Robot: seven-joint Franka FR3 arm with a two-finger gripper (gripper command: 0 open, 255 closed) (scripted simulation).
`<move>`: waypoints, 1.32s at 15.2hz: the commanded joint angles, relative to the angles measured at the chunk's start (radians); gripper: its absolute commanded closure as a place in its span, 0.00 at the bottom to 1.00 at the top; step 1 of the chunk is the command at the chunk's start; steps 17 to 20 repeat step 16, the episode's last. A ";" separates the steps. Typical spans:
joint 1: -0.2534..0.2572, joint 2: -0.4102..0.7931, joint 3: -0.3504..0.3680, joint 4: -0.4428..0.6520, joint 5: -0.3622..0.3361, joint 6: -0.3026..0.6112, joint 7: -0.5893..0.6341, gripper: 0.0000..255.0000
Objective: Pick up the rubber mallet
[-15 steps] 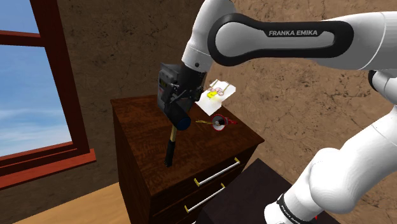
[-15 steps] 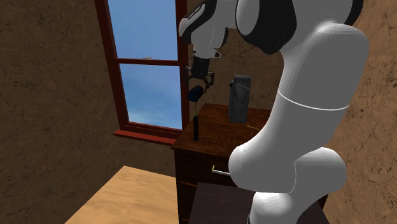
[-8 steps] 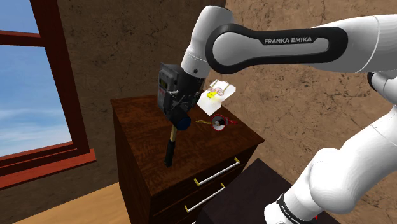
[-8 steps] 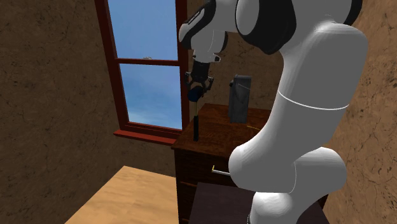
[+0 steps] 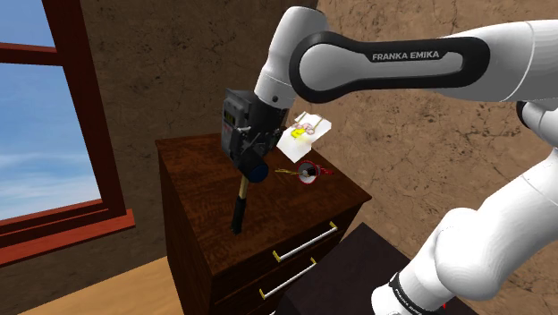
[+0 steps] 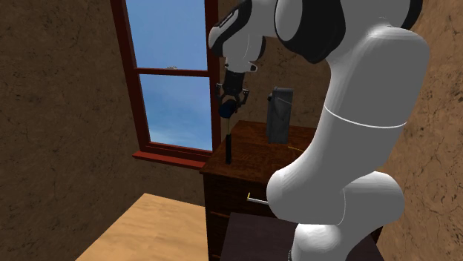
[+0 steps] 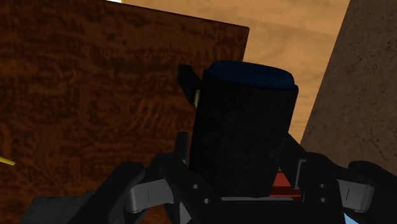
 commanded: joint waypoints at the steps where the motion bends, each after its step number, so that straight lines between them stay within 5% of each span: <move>1: -0.001 -0.002 -0.001 0.016 -0.001 -0.020 0.002 1.00; 14: -0.006 -0.006 -0.009 0.187 -0.013 -0.192 0.028 1.00; 20: -0.006 -0.005 -0.009 0.189 -0.013 -0.194 0.028 1.00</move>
